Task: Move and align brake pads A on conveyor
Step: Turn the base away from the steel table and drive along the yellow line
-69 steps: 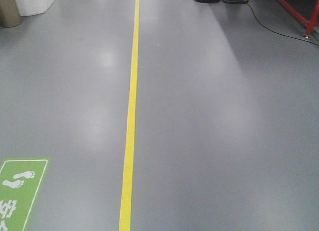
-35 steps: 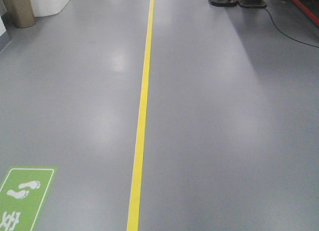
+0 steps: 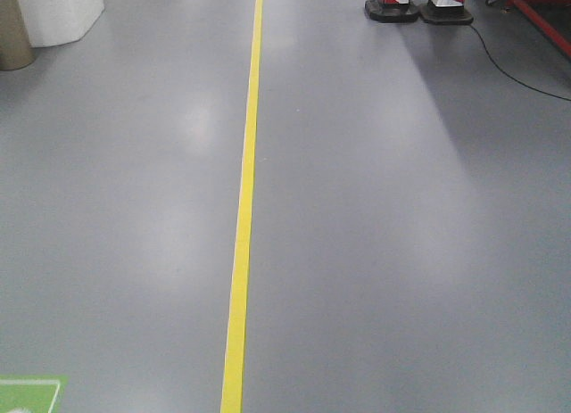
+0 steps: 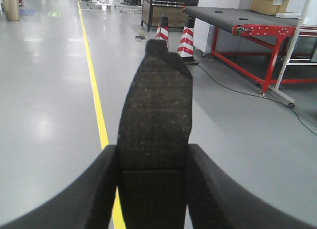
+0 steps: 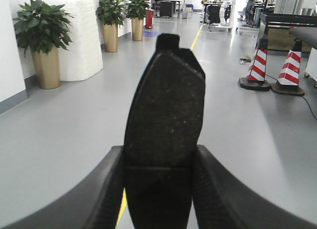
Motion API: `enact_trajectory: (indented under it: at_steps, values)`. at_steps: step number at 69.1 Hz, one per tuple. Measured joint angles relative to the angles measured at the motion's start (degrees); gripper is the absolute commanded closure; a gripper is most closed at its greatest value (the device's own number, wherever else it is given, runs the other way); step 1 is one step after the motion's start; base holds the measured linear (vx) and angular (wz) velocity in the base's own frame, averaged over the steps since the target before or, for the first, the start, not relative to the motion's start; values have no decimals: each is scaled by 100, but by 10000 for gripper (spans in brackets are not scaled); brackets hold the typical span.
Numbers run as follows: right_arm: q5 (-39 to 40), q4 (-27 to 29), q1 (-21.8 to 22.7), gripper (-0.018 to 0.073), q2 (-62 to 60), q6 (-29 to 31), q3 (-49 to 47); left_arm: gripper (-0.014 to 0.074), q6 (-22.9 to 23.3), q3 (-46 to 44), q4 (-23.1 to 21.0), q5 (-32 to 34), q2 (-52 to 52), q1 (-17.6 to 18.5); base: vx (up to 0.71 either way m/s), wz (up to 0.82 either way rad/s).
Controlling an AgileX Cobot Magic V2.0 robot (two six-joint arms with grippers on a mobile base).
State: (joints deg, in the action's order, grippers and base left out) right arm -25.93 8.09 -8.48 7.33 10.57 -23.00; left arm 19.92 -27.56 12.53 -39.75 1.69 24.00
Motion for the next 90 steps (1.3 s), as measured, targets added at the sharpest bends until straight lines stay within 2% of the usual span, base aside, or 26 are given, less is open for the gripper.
enact_trajectory:
  at_steps: [90]
  values:
    - [-5, 5, 0, 561, 0, 0, 0, 602, 0, 0, -5, 0, 0, 0, 73, 0]
